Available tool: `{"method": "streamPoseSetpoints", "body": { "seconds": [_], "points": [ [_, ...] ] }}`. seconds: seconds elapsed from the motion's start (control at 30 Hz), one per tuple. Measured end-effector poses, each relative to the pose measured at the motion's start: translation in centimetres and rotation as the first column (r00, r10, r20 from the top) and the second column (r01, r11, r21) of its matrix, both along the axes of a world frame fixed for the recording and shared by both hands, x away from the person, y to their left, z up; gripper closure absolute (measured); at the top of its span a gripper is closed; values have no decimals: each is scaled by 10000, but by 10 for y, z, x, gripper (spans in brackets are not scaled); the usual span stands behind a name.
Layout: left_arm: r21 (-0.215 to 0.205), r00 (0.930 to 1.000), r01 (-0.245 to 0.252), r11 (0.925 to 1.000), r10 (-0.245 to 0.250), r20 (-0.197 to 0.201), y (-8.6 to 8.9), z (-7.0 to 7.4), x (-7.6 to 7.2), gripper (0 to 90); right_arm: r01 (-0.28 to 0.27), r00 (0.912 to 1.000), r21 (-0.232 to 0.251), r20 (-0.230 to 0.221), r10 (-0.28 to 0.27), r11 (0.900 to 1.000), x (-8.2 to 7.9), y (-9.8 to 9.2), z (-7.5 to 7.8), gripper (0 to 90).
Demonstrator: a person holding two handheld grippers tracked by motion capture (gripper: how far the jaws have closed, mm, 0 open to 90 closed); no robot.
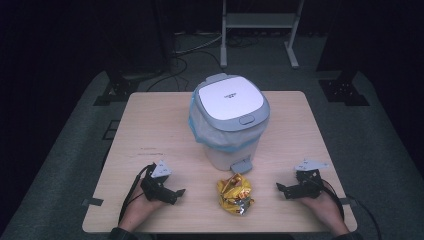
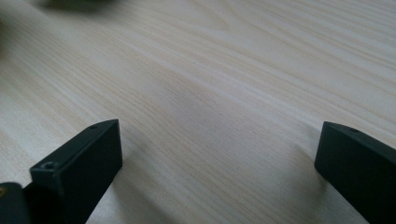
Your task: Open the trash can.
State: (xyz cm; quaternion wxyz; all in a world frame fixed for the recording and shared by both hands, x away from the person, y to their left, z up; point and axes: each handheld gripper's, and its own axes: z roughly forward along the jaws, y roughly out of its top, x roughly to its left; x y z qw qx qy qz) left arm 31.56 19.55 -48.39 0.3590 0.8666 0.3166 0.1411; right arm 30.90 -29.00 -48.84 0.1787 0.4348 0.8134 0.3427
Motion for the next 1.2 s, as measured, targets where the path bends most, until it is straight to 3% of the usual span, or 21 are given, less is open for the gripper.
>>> {"method": "streamPoseSetpoints", "body": {
  "seconds": [0.07,0.13,0.2,0.33,0.5,0.63,0.93,1.2],
  "points": [
    [4,10000,-22,10000,22,5,0,0,0,0,-7,10000,43,28,7,10000,0,0,0,45],
    [24,10000,-55,10000,55,-5,0,0,0,0,-248,9992,196,325,241,9995,-4,-3,3,229],
    [32,10000,-66,10000,66,1,0,0,0,0,-248,9992,227,325,241,9994,-4,-3,4,322],
    [30,10000,-85,10000,85,4,0,0,0,0,-272,9994,93,220,270,9996,-4,-4,8,449],
    [26,10000,-91,10000,91,1,0,0,0,0,-534,9983,-7,224,534,9986,-5,-3,11,513],
    [29,10000,-88,10000,88,4,0,0,0,0,-647,9978,213,144,644,9977,-2,-3,14,523],
    [31,10000,-94,10000,94,2,0,0,0,0,-705,9972,767,283,685,9946,-4,-6,26,702],
    [29,10000,-94,10000,94,0,0,0,0,0,-804,9963,855,360,776,9931,-6,-4,32,789]
  ]
}}
